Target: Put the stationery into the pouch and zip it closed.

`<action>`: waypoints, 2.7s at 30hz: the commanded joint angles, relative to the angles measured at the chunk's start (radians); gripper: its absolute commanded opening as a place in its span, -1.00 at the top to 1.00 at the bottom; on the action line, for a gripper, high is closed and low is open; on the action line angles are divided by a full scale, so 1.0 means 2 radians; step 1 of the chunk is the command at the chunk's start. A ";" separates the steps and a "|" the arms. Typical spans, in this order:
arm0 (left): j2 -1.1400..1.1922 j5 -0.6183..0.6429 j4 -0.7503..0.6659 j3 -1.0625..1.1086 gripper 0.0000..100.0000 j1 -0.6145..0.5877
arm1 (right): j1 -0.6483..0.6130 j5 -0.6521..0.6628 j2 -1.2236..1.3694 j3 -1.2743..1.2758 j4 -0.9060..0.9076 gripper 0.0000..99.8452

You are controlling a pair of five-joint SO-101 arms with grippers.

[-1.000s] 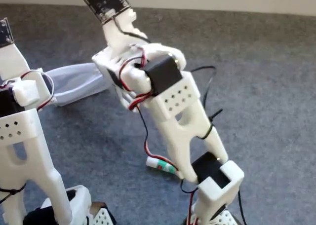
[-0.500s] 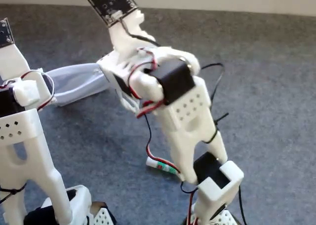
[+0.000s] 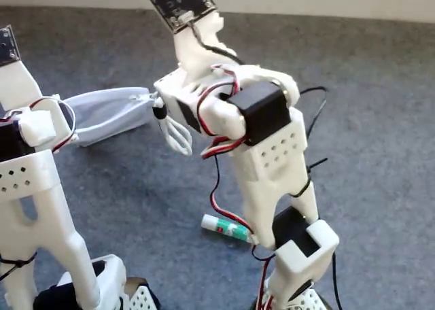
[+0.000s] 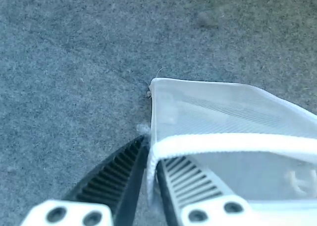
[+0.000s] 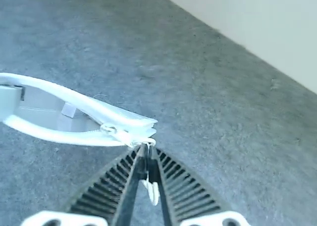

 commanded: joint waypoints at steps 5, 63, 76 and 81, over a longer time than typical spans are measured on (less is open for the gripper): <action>-0.009 0.005 -0.004 -0.004 0.98 0.002 | 0.005 0.004 -0.171 0.231 0.007 0.99; -0.009 0.005 -0.007 0.011 0.98 0.004 | -0.102 0.098 -0.279 1.021 -0.373 0.69; -0.010 0.005 -0.006 0.011 0.98 0.003 | -0.099 0.096 -0.125 0.961 -0.369 0.89; -0.010 0.005 -0.006 0.012 0.98 0.004 | -0.099 0.096 -0.128 0.957 -0.369 0.99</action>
